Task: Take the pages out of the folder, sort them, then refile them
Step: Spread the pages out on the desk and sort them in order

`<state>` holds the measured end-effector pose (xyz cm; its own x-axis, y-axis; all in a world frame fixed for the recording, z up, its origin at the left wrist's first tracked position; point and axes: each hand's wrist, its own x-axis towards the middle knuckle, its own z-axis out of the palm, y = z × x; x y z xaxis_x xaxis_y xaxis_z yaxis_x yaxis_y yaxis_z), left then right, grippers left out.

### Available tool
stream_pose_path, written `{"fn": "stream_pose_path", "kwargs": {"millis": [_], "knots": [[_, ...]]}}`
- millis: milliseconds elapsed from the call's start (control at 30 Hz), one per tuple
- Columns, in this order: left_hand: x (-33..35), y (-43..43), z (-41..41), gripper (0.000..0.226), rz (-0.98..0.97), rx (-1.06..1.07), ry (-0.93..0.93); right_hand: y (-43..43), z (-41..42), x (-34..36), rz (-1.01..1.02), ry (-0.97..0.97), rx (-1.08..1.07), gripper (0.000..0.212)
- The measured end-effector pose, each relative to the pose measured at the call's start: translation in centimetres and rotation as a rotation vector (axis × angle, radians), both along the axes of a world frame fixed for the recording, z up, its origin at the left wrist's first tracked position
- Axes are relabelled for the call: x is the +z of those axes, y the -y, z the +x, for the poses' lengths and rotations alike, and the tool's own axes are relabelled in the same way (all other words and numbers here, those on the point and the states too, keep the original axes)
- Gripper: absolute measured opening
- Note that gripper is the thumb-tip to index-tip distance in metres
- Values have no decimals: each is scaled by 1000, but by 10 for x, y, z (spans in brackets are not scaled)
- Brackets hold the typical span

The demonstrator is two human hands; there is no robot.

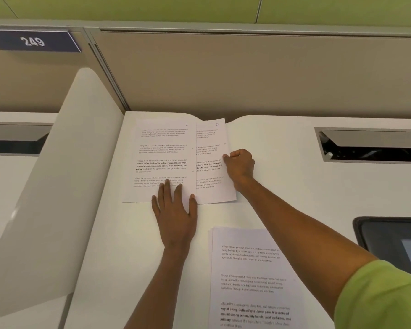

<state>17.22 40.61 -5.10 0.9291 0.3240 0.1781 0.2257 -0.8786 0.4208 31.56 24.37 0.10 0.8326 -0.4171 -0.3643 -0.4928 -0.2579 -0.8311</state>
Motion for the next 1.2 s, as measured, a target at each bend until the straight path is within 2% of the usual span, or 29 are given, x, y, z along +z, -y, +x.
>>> {"fn": "stream_pose_path", "kwargs": {"millis": [133,367,600,667,767,900,967,1200], "knots": [[0,1,1,56,33,-20,-7,4,-11,-9,-110,-3,71,15],[-2,1,2,55,74,-22,-30,-2,-13,-12,-59,19,-39,11],[-1,2,3,56,77,-22,-33,-10,-9,-7,-69,29,6,14],[-1,2,3,57,79,-21,-36,-14,-13,-4,-225,77,154,26],[-1,2,3,57,78,-16,-38,-15,-28,-7,-646,192,433,51],[-2,2,4,58,87,-11,-36,-11,-57,-33,-785,197,788,65],[-3,2,4,58,96,-6,-43,-13,-68,-48,-862,207,834,62],[-5,1,4,58,85,19,-42,-28,-69,-59,-929,173,806,61]]}}
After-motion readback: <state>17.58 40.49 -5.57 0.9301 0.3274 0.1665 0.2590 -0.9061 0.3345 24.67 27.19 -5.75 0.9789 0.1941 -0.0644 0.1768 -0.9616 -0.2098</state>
